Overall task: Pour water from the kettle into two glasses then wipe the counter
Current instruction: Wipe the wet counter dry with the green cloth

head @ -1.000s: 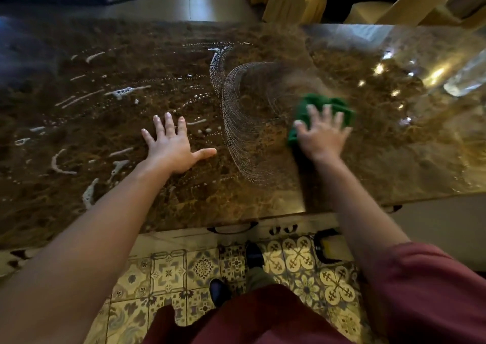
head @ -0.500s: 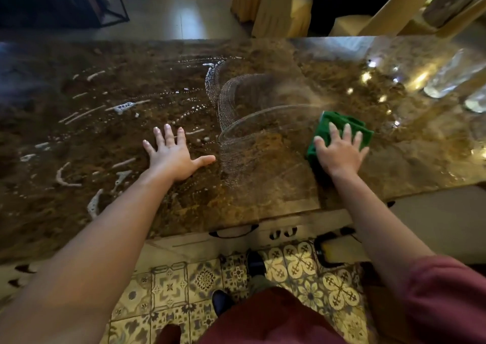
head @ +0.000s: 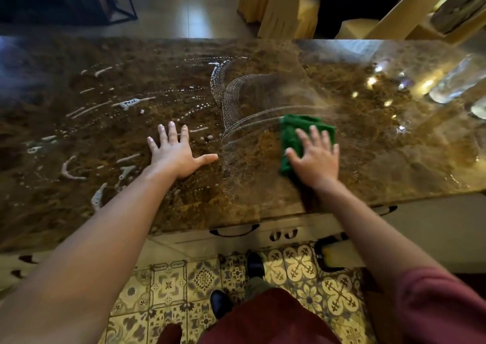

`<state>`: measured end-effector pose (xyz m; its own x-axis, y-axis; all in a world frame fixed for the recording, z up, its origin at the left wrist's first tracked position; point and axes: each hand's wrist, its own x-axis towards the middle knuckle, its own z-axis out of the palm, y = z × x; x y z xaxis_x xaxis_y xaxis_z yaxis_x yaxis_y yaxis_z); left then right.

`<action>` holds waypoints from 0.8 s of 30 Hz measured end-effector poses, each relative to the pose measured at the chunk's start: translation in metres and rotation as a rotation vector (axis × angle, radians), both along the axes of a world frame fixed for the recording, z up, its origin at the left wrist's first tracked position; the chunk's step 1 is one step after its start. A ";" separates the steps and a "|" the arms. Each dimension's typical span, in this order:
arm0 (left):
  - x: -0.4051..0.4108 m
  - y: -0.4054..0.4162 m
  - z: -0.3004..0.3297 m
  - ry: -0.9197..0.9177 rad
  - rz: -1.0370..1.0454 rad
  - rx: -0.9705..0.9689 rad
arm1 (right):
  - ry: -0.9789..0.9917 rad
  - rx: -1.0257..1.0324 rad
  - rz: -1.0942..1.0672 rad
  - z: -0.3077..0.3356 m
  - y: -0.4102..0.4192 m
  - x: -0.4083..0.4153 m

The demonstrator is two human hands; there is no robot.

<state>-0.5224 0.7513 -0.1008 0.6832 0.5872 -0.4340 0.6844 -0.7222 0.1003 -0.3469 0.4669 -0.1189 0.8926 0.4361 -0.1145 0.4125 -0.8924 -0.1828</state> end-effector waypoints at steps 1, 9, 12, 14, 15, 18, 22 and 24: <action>0.000 0.000 -0.001 -0.004 0.000 0.003 | 0.004 -0.011 -0.070 0.003 -0.004 0.024; 0.002 0.002 -0.003 -0.002 -0.001 -0.008 | 0.031 0.036 -0.011 0.012 0.131 0.088; 0.002 0.002 0.000 0.015 0.004 -0.012 | 0.037 0.027 0.277 0.016 0.176 0.037; 0.003 0.004 0.000 0.026 0.003 -0.017 | 0.011 0.026 0.476 0.005 0.169 -0.001; 0.003 0.004 0.000 0.028 0.009 -0.026 | 0.011 0.022 0.533 0.003 0.161 -0.004; 0.000 0.005 0.000 0.019 0.009 -0.020 | 0.019 0.026 0.465 0.004 0.154 0.043; -0.002 0.006 -0.007 -0.007 0.017 -0.011 | 0.013 0.002 0.198 0.011 0.171 0.134; 0.004 0.004 -0.008 0.006 0.004 -0.019 | 0.019 0.023 0.087 0.015 0.196 0.143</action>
<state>-0.5187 0.7552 -0.1089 0.6781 0.5815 -0.4495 0.6880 -0.7173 0.1100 -0.2040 0.6629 -0.1040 0.8492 0.5142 -0.1205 0.4842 -0.8491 -0.2110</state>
